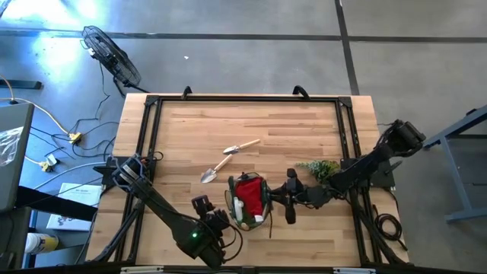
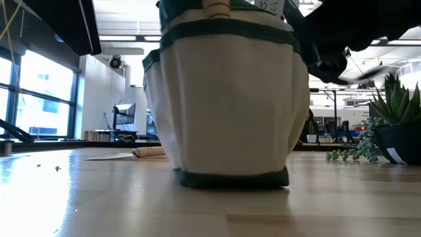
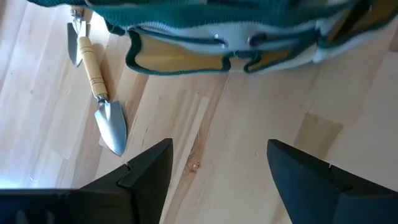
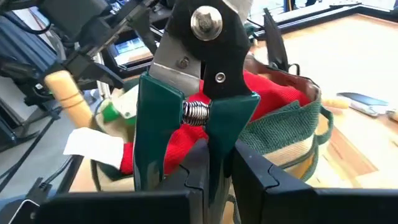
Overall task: Pick & Place Garden tools in Gardening bag
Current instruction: Put the green shear scissors into the gardening bag
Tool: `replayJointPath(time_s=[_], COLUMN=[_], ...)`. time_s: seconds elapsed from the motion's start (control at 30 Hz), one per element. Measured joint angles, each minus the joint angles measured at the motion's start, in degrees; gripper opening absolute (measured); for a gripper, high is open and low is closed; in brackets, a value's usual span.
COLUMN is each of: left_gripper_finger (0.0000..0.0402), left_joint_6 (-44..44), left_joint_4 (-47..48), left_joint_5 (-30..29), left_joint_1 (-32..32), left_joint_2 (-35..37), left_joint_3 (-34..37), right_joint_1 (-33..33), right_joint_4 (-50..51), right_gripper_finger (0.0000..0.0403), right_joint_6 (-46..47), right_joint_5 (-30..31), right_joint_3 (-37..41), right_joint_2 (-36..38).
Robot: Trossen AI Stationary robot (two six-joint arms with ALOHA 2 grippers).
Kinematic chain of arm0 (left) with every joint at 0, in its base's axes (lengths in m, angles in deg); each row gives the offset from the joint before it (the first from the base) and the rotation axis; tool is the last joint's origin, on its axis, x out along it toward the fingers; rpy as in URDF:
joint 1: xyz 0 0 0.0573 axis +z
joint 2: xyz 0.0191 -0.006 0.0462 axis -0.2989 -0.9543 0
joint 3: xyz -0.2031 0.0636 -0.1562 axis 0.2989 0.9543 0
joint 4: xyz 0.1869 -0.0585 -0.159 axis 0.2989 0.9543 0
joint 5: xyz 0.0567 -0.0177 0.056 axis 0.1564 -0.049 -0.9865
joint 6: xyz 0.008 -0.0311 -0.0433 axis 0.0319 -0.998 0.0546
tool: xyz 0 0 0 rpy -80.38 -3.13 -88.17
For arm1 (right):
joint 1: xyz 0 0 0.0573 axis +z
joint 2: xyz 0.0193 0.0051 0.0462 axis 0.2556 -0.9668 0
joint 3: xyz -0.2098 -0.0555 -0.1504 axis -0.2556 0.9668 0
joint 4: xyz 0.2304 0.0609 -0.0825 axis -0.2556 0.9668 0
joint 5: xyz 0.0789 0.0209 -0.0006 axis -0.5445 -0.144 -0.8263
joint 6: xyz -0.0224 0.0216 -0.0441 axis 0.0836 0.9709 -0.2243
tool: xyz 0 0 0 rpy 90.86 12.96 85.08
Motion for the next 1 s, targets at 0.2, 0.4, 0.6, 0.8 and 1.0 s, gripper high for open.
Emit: replayJointPath(time_s=[0.2,0.4,0.6,0.8,1.0], left_gripper_finger=[0.0251,0.0251,0.0251,0.0251,0.0251], left_joint_6=[0.0,-1.0,-2.0,-1.8,1.1], left_joint_4=[1.5,6.4,9.2,2.9,-5.8], left_joint_5=[-3.7,-8.0,-7.2,-5.2,-4.6], left_joint_1=[0.0,0.4,2.8,5.8,6.9], left_joint_2=[0.0,0.0,-0.1,-0.2,-0.2], left_joint_3=[0.0,0.0,1.9,9.8,15.9], right_joint_1=[0.0,-0.3,-0.3,-0.3,-0.3], right_joint_4=[-6.8,-7.3,-9.3,-10.5,-9.8], right_gripper_finger=[0.0033,0.0033,0.0033,0.0033,0.0033], right_joint_6=[-2.1,-2.5,-2.5,-1.9,-0.5], right_joint_5=[0.0,0.1,0.2,2.1,2.7], right_joint_3=[0.0,0.0,0.0,-0.1,-0.1], right_joint_2=[-3.2,-3.8,-3.8,-3.8,-3.8])
